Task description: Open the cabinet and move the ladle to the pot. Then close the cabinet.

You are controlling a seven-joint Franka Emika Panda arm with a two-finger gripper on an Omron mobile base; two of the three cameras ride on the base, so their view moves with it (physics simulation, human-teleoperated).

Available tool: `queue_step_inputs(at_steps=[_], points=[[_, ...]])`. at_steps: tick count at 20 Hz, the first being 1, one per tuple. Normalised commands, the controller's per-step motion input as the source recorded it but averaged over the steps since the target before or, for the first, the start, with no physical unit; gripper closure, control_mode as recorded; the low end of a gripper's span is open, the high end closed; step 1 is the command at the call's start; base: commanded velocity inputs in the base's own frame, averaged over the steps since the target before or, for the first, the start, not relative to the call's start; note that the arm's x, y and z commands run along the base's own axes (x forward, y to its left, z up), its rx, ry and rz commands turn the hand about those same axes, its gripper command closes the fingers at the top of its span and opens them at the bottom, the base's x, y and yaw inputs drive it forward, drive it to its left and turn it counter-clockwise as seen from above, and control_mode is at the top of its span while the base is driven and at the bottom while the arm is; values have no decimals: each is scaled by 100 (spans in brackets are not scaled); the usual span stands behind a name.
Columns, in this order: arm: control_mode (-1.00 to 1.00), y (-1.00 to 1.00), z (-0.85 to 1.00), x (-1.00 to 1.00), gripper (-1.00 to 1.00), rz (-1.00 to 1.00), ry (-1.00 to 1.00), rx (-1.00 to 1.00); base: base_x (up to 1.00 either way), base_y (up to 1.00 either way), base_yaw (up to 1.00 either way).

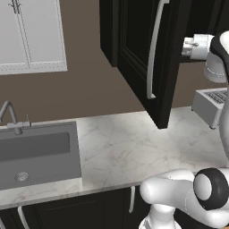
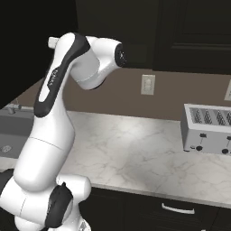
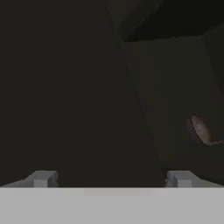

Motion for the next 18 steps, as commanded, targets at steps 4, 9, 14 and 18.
queue_step_inputs(at_steps=[4,9,14,18], points=[[-100,23,3,8,-100,0,-22,-28,0,0,0],[-100,9,5,46,-100,0,-1,-22,0,0,0],[-100,1,0,56,-100,0,9,-15,0,0,0],[-100,19,-1,19,-100,0,7,-12,0,0,0]])
